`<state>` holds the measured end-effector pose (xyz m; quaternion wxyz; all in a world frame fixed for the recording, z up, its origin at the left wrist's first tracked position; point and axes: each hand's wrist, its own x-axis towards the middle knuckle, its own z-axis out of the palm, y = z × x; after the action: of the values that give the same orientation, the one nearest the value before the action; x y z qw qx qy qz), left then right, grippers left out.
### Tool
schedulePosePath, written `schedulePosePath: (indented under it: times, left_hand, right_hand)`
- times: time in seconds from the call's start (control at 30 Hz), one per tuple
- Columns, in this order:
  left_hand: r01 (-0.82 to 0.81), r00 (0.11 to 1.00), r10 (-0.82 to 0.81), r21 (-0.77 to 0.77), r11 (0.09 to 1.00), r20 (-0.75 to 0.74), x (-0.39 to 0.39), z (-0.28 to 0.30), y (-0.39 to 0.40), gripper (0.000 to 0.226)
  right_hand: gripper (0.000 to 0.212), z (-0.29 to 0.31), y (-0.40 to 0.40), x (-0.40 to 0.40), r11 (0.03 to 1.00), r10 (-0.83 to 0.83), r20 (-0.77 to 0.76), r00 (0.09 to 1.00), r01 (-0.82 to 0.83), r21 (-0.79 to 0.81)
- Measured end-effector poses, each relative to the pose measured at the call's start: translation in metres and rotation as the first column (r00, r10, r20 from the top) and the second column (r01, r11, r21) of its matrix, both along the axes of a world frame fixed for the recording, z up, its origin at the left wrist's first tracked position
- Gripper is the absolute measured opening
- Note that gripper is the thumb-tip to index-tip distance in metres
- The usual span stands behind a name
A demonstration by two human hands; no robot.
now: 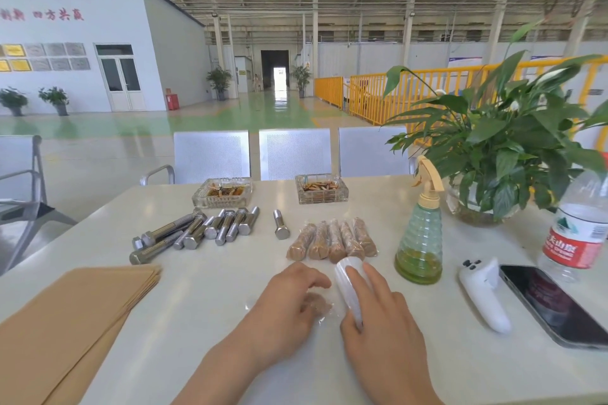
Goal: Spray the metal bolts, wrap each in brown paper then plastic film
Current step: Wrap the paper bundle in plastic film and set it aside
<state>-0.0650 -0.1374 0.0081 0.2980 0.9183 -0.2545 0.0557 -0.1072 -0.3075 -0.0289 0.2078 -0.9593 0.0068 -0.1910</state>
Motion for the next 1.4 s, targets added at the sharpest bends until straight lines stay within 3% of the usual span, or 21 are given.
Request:
schedulePosePath:
  times: [0.1, 0.2, 0.27, 0.37, 0.43, 0.5, 0.6, 0.67, 0.73, 0.83, 0.9, 0.97, 1.03, 1.07, 1.13, 1.2, 1.23, 1.27, 1.3, 1.33, 1.4]
  left_hand:
    - [-0.154, 0.983, 0.123, 0.244, 0.957, 0.137, -0.005, 0.003, 0.008, 0.029]
    - [-0.225, 0.971, 0.240, 0.412, 0.883, 0.015, -0.007, 0.009, 0.027, 0.022]
    - [-0.186, 0.977, 0.213, 0.438, 0.880, -0.014, -0.010, 0.005, 0.030, 0.022]
    - [-0.173, 0.984, 0.113, 0.568, 0.805, 0.139, -0.018, -0.001, 0.020, 0.023]
    - [-0.118, 0.987, 0.029, 0.581, 0.805, 0.161, -0.019, -0.001, 0.023, 0.019]
    - [0.031, 0.998, -0.052, 0.447, 0.894, 0.034, -0.017, 0.009, 0.036, 0.012]
    - [0.199, 0.956, -0.190, 0.018, 0.980, -0.223, -0.017, 0.034, 0.054, 0.014]
    - [0.248, 0.863, -0.337, -0.265, 0.932, -0.375, -0.020, 0.051, 0.058, 0.020]
    - [0.257, 0.794, -0.447, -0.440, 0.861, -0.411, -0.018, 0.061, 0.060, 0.028]
    - [0.129, 0.801, -0.443, -0.606, 0.785, -0.403, -0.006, 0.065, 0.060, 0.029]
    - [-0.018, 0.827, -0.360, -0.661, 0.750, -0.431, 0.004, 0.063, 0.059, 0.023]
    - [-0.114, 0.874, -0.211, -0.608, 0.786, -0.437, 0.012, 0.056, 0.059, 0.026]
    - [-0.178, 0.913, -0.050, -0.504, 0.845, -0.405, 0.016, 0.045, 0.054, 0.029]
    - [-0.193, 0.928, 0.012, -0.453, 0.870, -0.372, 0.017, 0.039, 0.052, 0.028]
    - [-0.177, 0.965, 0.103, -0.311, 0.934, -0.240, 0.019, 0.027, 0.047, 0.024]
    - [-0.150, 0.984, 0.133, -0.155, 0.976, -0.117, 0.024, 0.018, 0.044, 0.023]
    - [-0.159, 0.984, 0.149, -0.109, 0.981, -0.093, 0.027, 0.018, 0.043, 0.024]
    - [-0.170, 0.983, 0.162, -0.094, 0.981, -0.087, 0.029, 0.017, 0.042, 0.024]
    - [-0.187, 0.980, 0.177, -0.107, 0.977, -0.093, 0.032, 0.016, 0.040, 0.025]
    - [-0.205, 0.975, 0.191, -0.139, 0.969, -0.110, 0.035, 0.015, 0.037, 0.025]
    - [-0.250, 0.964, 0.223, -0.209, 0.945, -0.144, 0.038, 0.013, 0.034, 0.021]
  right_hand:
    - [0.069, -0.001, -0.001, -0.001, 0.999, -0.028, 0.012, 1.000, 0.028, -0.040]
    - [0.068, 0.000, -0.002, -0.002, 0.998, -0.050, 0.025, 0.998, 0.051, -0.041]
    - [0.068, 0.000, -0.001, -0.003, 0.997, -0.042, 0.012, 0.999, 0.042, -0.066]
    - [0.075, 0.002, -0.002, -0.003, 0.996, -0.008, -0.048, 0.999, 0.004, -0.092]
    - [0.076, 0.003, -0.009, -0.001, 0.998, 0.032, -0.083, 0.996, -0.037, -0.059]
    - [0.074, 0.009, -0.017, 0.001, 0.996, 0.090, -0.112, 0.990, -0.088, 0.021]
    - [0.071, 0.027, -0.028, 0.002, 0.968, 0.187, -0.138, 0.973, -0.159, 0.192]
    - [0.071, 0.037, -0.031, 0.003, 0.934, 0.294, -0.154, 0.943, -0.250, 0.256]
    - [0.059, 0.036, -0.028, 0.005, 0.879, 0.388, -0.147, 0.910, -0.317, 0.356]
    - [0.037, 0.042, -0.012, 0.006, 0.706, 0.490, -0.192, 0.850, -0.258, 0.660]
    - [0.039, 0.044, -0.008, 0.010, 0.627, 0.537, -0.229, 0.812, -0.203, 0.752]
    - [0.049, 0.045, -0.007, 0.007, 0.508, 0.608, -0.210, 0.766, -0.172, 0.844]
    - [0.068, 0.042, -0.007, 0.005, 0.300, 0.635, -0.065, 0.770, -0.168, 0.939]
    - [0.069, 0.042, -0.005, 0.005, 0.104, 0.650, -0.009, 0.760, -0.077, 0.992]
    - [0.054, 0.038, 0.007, 0.009, -0.193, 0.614, 0.059, 0.787, 0.078, 0.978]
    - [0.043, 0.033, 0.012, 0.002, -0.247, 0.522, 0.040, 0.852, 0.106, 0.963]
    - [0.046, 0.033, 0.019, -0.001, -0.346, 0.503, 0.079, 0.861, 0.117, 0.931]
    - [0.058, 0.039, 0.023, -0.001, -0.504, 0.523, 0.138, 0.841, 0.174, 0.846]
    - [0.077, 0.048, 0.029, -0.001, -0.595, 0.555, 0.155, 0.818, 0.259, 0.761]
    - [0.090, 0.055, 0.033, 0.003, -0.620, 0.564, 0.165, 0.810, 0.282, 0.732]
    - [0.092, 0.059, 0.033, 0.003, -0.625, 0.484, 0.209, 0.850, 0.169, 0.762]
